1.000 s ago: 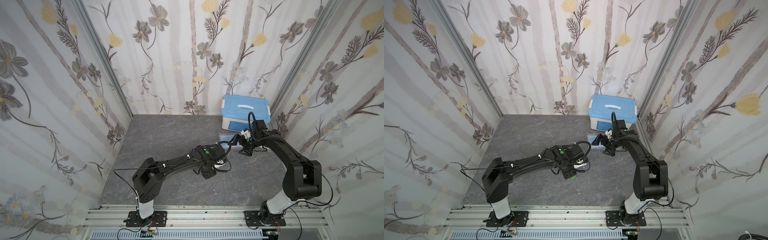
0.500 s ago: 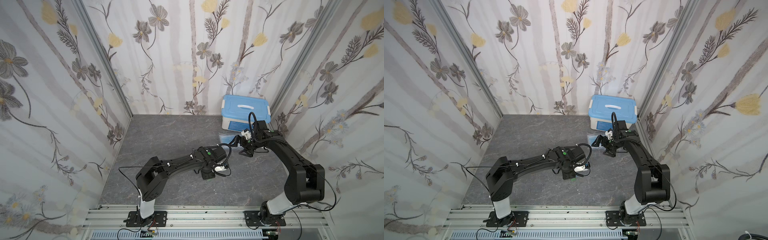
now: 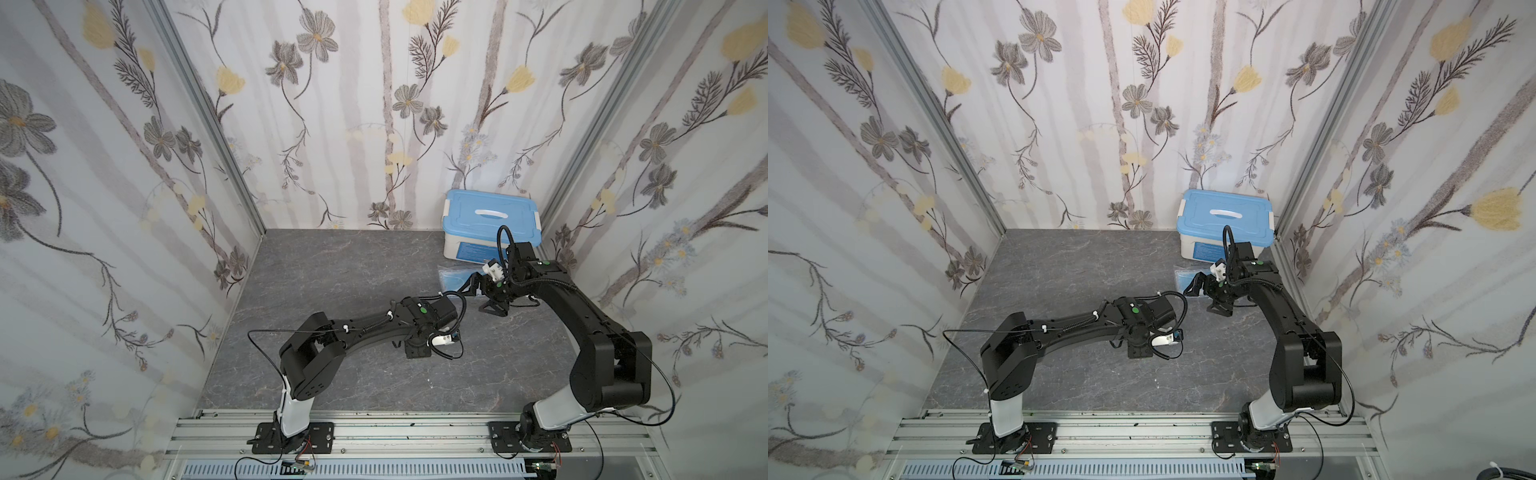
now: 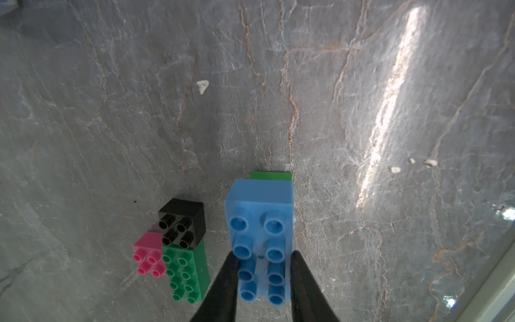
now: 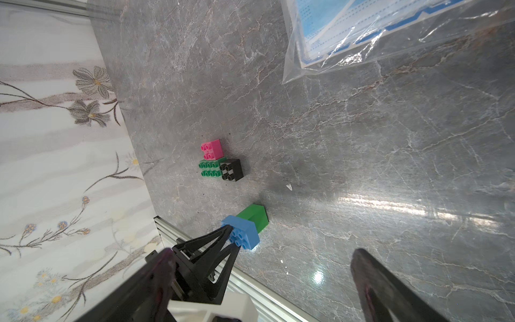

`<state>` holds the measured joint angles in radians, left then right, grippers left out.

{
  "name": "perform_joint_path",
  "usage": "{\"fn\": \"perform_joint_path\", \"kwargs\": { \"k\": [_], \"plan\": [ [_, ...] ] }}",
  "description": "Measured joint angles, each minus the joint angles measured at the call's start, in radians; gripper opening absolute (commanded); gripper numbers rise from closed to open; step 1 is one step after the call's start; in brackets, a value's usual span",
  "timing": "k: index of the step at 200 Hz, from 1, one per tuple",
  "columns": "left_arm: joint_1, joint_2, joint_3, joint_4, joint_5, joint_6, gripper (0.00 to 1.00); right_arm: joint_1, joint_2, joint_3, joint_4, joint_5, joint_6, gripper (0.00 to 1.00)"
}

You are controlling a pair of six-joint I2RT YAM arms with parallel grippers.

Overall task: Assemble the letter f with lego
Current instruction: Place the lego brick at the center of the board.

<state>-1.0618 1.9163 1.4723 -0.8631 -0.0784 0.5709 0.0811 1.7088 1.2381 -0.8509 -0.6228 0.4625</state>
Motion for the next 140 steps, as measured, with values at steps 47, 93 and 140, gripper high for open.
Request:
{"fn": "perform_joint_path", "kwargs": {
  "k": [47,93,140],
  "plan": [
    [-0.002,0.012,0.009,0.005,-0.016,0.004,0.49,0.000,0.012,0.005,-0.002,-0.002,0.000,0.99],
    [-0.002,0.013,0.014,0.010,-0.031,0.000,0.57,0.000,0.026,0.014,-0.003,-0.003,-0.001,0.99],
    [0.017,-0.045,0.020,0.038,-0.032,-0.051,0.63,0.000,0.031,0.026,-0.004,-0.003,0.000,0.99]
  ]
}}
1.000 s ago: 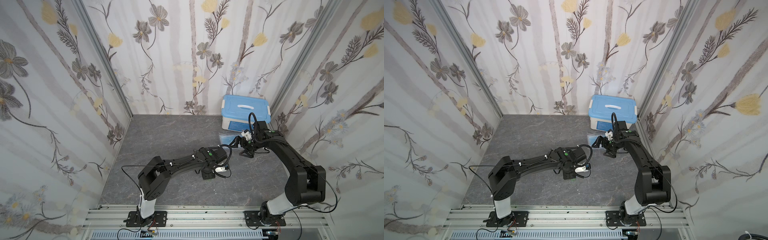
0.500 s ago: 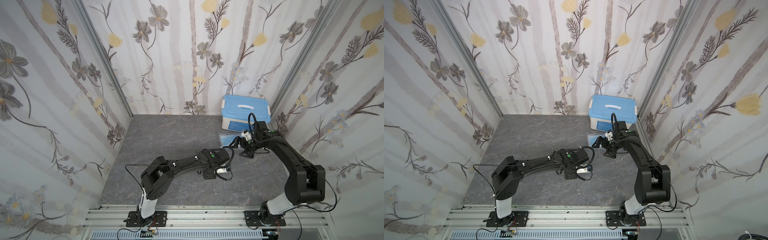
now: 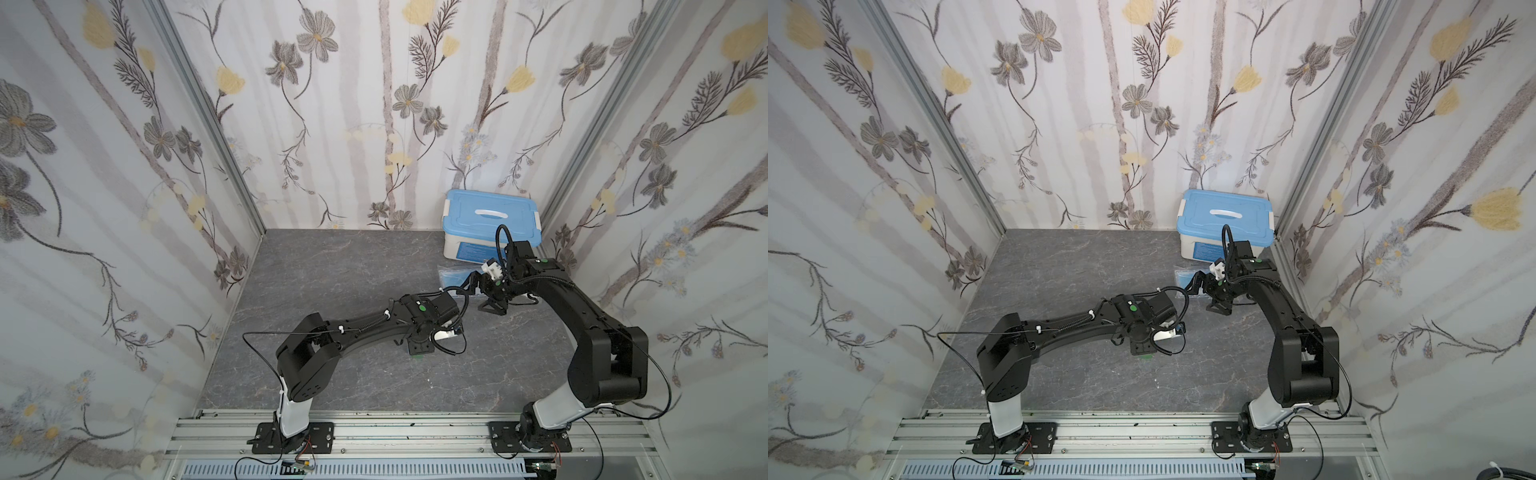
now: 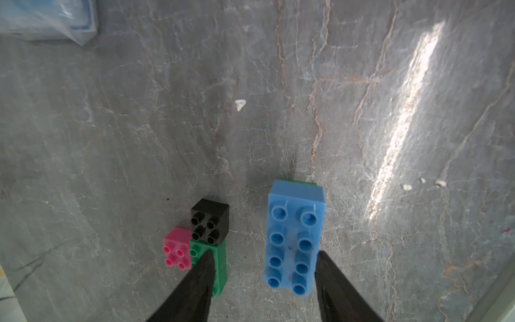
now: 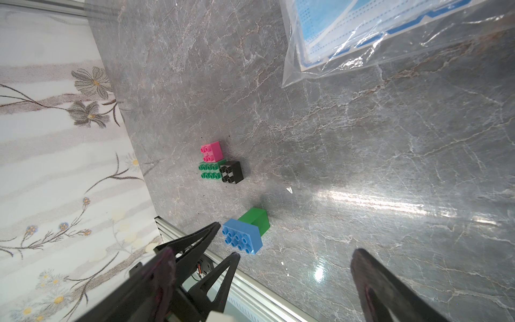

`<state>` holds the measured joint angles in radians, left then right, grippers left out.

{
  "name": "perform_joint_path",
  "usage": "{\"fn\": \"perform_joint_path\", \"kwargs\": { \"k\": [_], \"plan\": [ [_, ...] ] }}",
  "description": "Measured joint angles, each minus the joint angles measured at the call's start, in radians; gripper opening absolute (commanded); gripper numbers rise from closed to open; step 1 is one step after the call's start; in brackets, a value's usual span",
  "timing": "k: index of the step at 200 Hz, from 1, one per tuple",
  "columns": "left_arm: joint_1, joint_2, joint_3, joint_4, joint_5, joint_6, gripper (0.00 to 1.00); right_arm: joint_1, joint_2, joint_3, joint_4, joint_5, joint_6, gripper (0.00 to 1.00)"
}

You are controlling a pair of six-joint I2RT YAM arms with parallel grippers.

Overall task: Assemble the letter f with lego
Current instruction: Place the lego brick at the center of the board, then pick up the lego brick from the center of the board.

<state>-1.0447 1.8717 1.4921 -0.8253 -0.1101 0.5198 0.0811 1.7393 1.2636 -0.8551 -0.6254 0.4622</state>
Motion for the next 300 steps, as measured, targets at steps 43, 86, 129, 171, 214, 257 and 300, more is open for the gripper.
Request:
{"fn": "perform_joint_path", "kwargs": {
  "k": [43,86,129,171,214,257,300],
  "plan": [
    [0.070,-0.133,-0.026,0.039,0.012,-0.116,0.87,0.039,0.013,0.075,-0.026,0.034,-0.008,0.99],
    [0.207,-0.322,-0.174,0.074,0.028,-0.296,1.00,0.180,0.109,0.219,-0.067,0.109,-0.015,0.99],
    [0.468,-0.484,-0.272,0.047,0.060,-0.590,1.00,0.364,0.271,0.375,-0.094,0.192,-0.015,0.97],
    [0.692,-0.489,-0.287,-0.016,0.228,-0.843,1.00,0.555,0.459,0.551,-0.095,0.272,-0.004,0.94],
    [0.835,-0.504,-0.371,-0.005,0.407,-1.032,1.00,0.631,0.599,0.658,-0.096,0.345,0.056,0.89],
    [0.865,-0.581,-0.443,0.018,0.452,-1.086,1.00,0.669,0.688,0.703,-0.097,0.369,0.098,0.80],
    [0.901,-0.589,-0.454,0.008,0.454,-1.116,1.00,0.674,0.732,0.727,-0.112,0.406,0.132,0.73]
  ]
}}
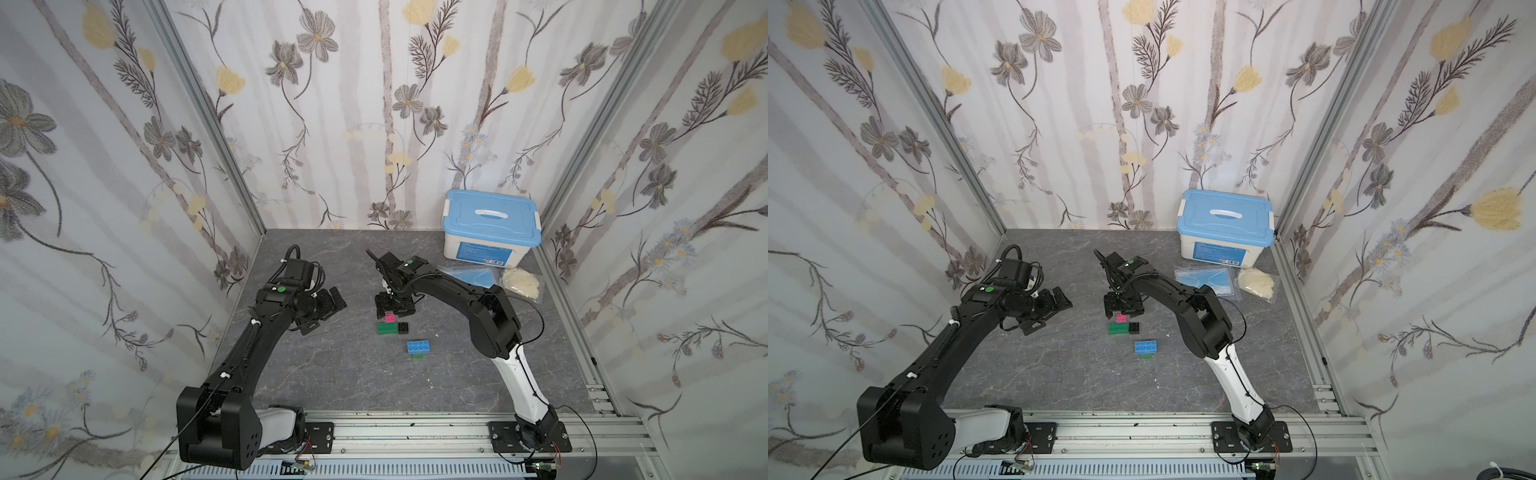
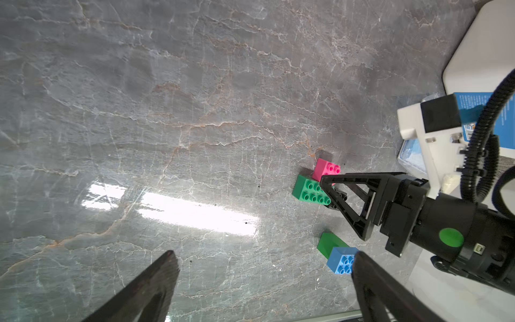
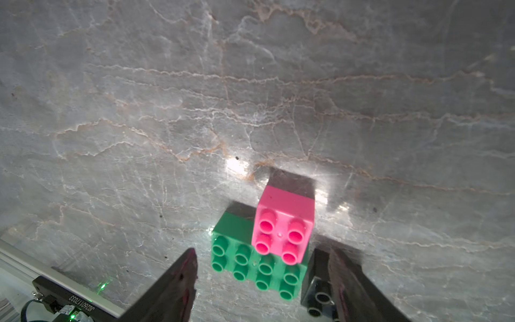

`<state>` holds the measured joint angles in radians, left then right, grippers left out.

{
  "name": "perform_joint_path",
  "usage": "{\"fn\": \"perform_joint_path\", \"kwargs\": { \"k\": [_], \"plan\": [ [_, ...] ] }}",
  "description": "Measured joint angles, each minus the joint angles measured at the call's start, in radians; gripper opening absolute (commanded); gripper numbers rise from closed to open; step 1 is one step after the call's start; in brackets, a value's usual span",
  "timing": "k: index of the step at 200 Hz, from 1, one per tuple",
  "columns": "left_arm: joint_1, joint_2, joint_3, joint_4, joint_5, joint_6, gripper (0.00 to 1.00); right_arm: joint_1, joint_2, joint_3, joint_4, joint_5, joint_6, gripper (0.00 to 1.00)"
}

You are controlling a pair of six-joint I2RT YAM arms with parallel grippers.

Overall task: Assemble the letter f with lego
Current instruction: Pick up the lego brick from the center of the board.

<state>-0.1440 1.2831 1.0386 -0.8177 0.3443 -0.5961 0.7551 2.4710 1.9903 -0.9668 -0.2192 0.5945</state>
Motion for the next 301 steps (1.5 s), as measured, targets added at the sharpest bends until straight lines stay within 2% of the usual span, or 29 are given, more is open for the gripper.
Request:
{"fn": "perform_joint_path", "kwargs": {
  "k": [216,301],
  "plan": [
    [0.004,-0.017,-0.011,-0.023,0.007,-0.014,1.00,0.015,0.092,0.079,-0.059,0.066,0.030,0.51],
    [0.004,-0.013,-0.026,-0.023,0.008,-0.017,1.00,0.021,0.101,0.101,-0.066,0.066,0.036,0.52]
  ]
}}
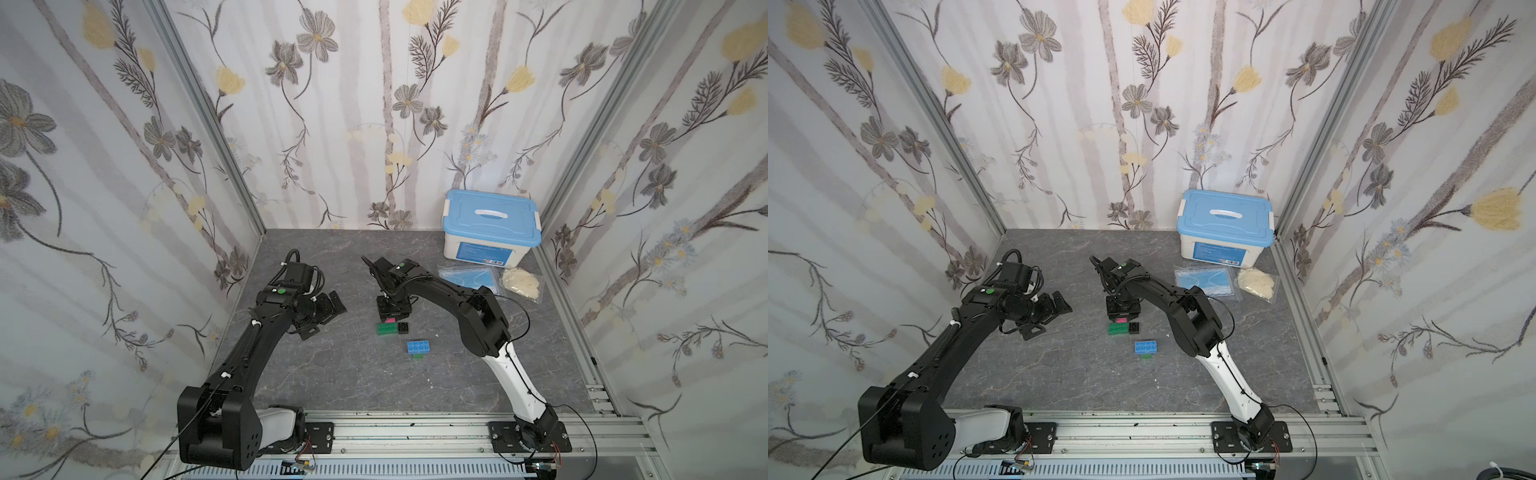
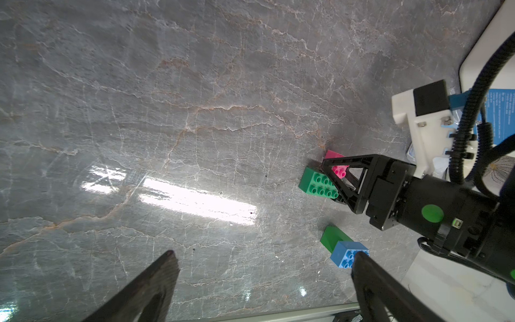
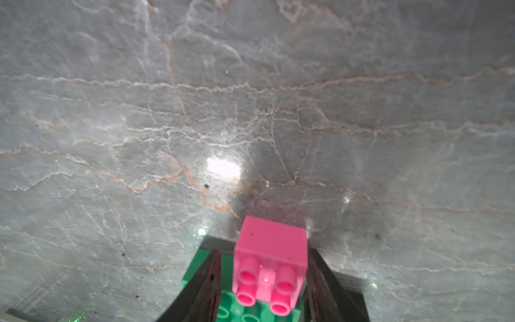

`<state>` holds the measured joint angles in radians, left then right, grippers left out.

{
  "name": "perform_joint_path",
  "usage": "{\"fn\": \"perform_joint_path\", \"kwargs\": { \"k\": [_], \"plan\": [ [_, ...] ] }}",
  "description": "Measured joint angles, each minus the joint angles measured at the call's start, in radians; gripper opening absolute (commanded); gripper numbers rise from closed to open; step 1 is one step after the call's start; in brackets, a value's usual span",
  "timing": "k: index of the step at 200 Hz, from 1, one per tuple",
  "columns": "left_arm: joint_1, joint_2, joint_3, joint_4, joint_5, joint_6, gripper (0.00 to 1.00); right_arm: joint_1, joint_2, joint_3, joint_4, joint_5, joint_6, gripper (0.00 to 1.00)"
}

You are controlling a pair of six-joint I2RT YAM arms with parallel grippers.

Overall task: Assemble the letter f with lego
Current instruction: Pick up the lego brick from the center of the board.

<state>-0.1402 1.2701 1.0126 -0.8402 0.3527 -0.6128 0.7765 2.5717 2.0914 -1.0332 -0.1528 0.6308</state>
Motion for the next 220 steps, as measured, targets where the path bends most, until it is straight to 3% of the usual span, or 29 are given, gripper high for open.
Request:
{"fn": "perform_joint_path", "kwargs": {
  "k": [173,220],
  "plan": [
    [0.000,0.027,0.006,0.002,0.014,0.001,1.00,0.000,0.033,0.053,-0.021,0.006,0.000,0.33],
    [0.000,0.069,0.013,0.008,0.050,0.030,1.00,-0.010,-0.052,0.088,-0.079,0.027,-0.002,0.34]
  ]
}}
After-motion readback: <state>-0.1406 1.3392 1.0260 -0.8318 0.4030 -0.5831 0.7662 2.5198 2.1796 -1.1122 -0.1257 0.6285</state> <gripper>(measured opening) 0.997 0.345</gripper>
